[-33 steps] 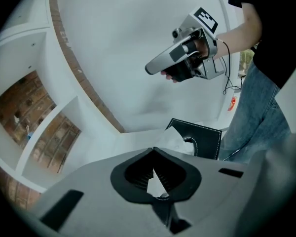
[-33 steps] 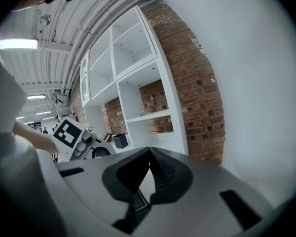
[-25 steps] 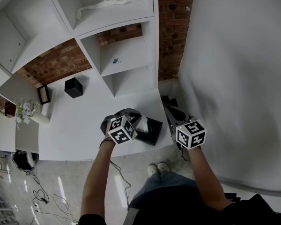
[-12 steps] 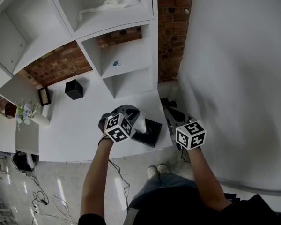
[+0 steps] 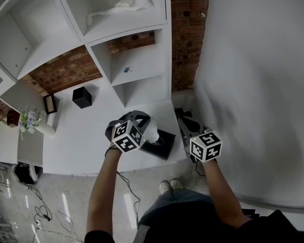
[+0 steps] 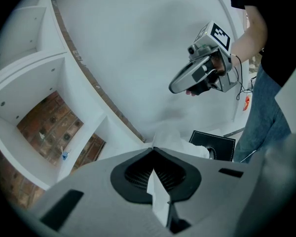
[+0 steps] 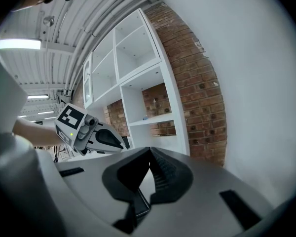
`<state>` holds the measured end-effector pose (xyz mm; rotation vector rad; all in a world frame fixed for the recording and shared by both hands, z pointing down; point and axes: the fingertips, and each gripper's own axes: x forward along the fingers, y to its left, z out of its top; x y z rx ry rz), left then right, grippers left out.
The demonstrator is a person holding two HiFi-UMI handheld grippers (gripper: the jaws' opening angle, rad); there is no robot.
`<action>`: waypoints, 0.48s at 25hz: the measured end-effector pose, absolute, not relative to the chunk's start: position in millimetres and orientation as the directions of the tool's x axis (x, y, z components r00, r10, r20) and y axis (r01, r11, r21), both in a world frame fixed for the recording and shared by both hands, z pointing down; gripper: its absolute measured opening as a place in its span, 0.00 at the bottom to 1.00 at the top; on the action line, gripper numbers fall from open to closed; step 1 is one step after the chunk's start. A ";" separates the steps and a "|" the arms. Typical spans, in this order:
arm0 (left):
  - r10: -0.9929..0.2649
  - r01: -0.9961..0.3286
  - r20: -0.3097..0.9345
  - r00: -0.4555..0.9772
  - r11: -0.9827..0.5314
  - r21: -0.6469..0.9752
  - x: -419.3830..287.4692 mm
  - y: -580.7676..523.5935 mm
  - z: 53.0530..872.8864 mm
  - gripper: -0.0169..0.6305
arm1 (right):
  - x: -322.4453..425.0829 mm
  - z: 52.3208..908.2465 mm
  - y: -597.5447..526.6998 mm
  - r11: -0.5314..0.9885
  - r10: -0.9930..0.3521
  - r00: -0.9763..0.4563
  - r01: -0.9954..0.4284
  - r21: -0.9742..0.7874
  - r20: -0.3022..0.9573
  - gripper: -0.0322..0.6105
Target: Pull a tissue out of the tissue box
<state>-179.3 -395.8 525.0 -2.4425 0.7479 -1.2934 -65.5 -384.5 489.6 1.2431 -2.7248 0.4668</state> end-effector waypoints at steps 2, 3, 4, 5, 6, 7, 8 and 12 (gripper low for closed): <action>-0.568 -0.318 0.679 0.465 -0.823 -0.471 -179.8 -396.0 520.5 0.04 | -66.2 488.4 -384.1 0.621 -0.716 -0.662 -0.749 -0.232 0.222 0.05; -0.571 -0.320 0.677 0.464 -0.821 -0.473 -179.8 -395.7 518.3 0.04 | -66.6 487.7 -383.9 0.623 -0.714 -0.664 -0.747 -0.232 0.221 0.05; -0.575 -0.322 0.674 0.464 -0.818 -0.477 -179.9 -395.4 516.4 0.04 | -67.1 486.9 -383.9 0.625 -0.713 -0.666 -0.745 -0.233 0.219 0.05; -0.579 -0.323 0.671 0.463 -0.815 -0.481 -179.9 -395.2 514.7 0.04 | -67.7 486.1 -384.1 0.627 -0.712 -0.668 -0.744 -0.233 0.216 0.05; -0.583 -0.324 0.668 0.462 -0.812 -0.485 -179.8 -395.1 512.9 0.04 | -68.3 485.4 -384.2 0.629 -0.711 -0.670 -0.742 -0.234 0.214 0.05; -0.588 -0.326 0.665 0.460 -0.809 -0.490 -179.8 -395.4 510.8 0.04 | -68.8 484.7 -384.3 0.631 -0.710 -0.672 -0.740 -0.234 0.212 0.05; -0.594 -0.329 0.661 0.459 -0.804 -0.495 -179.9 -396.0 508.2 0.04 | -69.4 484.0 -384.4 0.633 -0.708 -0.674 -0.738 -0.235 0.210 0.05; -0.618 -0.343 0.639 0.459 -0.786 -0.514 -179.6 -398.4 493.5 0.04 | -71.7 481.1 -384.0 0.643 -0.702 -0.683 -0.730 -0.232 0.202 0.05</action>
